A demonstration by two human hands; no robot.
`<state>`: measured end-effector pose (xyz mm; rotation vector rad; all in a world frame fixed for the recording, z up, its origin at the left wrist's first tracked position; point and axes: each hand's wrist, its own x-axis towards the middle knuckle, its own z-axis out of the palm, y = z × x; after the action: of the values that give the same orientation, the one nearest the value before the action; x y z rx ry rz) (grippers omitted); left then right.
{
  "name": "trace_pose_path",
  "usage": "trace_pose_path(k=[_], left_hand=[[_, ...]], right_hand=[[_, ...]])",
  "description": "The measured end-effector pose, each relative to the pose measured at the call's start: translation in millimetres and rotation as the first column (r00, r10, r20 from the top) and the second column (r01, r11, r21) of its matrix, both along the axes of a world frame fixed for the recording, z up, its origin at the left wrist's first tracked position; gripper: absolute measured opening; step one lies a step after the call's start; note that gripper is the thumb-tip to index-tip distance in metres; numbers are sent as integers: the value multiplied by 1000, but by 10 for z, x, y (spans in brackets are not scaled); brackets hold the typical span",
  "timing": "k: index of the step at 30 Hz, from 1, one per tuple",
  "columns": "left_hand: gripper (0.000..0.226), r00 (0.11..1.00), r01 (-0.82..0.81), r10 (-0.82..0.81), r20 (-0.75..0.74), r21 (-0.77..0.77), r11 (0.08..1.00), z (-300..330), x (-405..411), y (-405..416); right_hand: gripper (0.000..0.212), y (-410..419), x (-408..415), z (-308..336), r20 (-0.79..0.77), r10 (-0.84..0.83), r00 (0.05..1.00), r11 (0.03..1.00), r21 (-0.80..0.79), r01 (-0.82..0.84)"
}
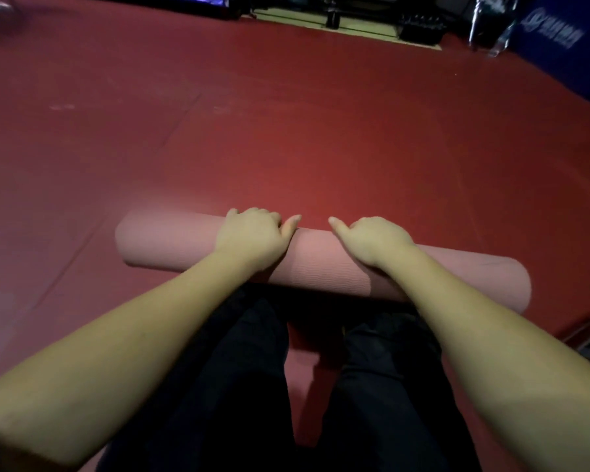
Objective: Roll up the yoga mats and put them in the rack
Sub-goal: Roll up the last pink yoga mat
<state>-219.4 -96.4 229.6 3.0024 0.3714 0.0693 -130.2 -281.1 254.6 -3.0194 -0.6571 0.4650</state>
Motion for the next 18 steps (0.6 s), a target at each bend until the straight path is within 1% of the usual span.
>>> trace_pose_path(k=[2, 5, 7, 8, 9, 10, 11, 12, 13, 15, 18], left_hand=[[64, 999, -9, 8, -51, -35, 999, 127, 0, -3], [70, 973, -56, 30, -228, -109, 992, 205, -18, -38], [67, 935, -68, 2, -355, -176, 982, 124, -46, -82], [68, 920, -81, 0, -392, -190, 979, 71, -56, -91], [69, 907, -102, 10, -422, -197, 975, 41, -50, -92], [69, 901, -119, 15, -434, -215, 969, 40, -24, -91], [67, 895, -130, 18, -445, -224, 966, 41, 24, -72], [66, 886, -131, 15, -463, -220, 967, 52, 68, -61], [65, 875, -127, 10, -483, -210, 969, 61, 118, -44], [64, 858, -129, 3, -514, -210, 969, 61, 213, 9], [66, 805, -159, 21, -593, -182, 970, 19, 385, 135]], right_hand=[[85, -30, 19, 169, -90, 49, 995, 999, -20, -51], [83, -117, -23, 248, -298, 88, 951, 991, -71, -114], [87, -176, -68, 110, -390, 47, 920, 993, -83, -85], [89, -192, -88, 18, -405, 24, 914, 995, -75, -59], [88, -206, -94, -74, -373, 26, 927, 998, -47, -47], [84, -213, -91, -142, -285, 50, 957, 999, 13, -48], [76, -208, -81, -177, -152, 68, 986, 994, 90, -55], [67, -212, -94, -172, -17, 72, 997, 985, 161, -68], [62, -218, -128, -151, 86, 68, 994, 972, 218, -85], [60, -275, -237, -121, 180, 51, 982, 959, 266, -99], [72, -360, -452, -155, 233, 73, 970, 966, 226, -127]])
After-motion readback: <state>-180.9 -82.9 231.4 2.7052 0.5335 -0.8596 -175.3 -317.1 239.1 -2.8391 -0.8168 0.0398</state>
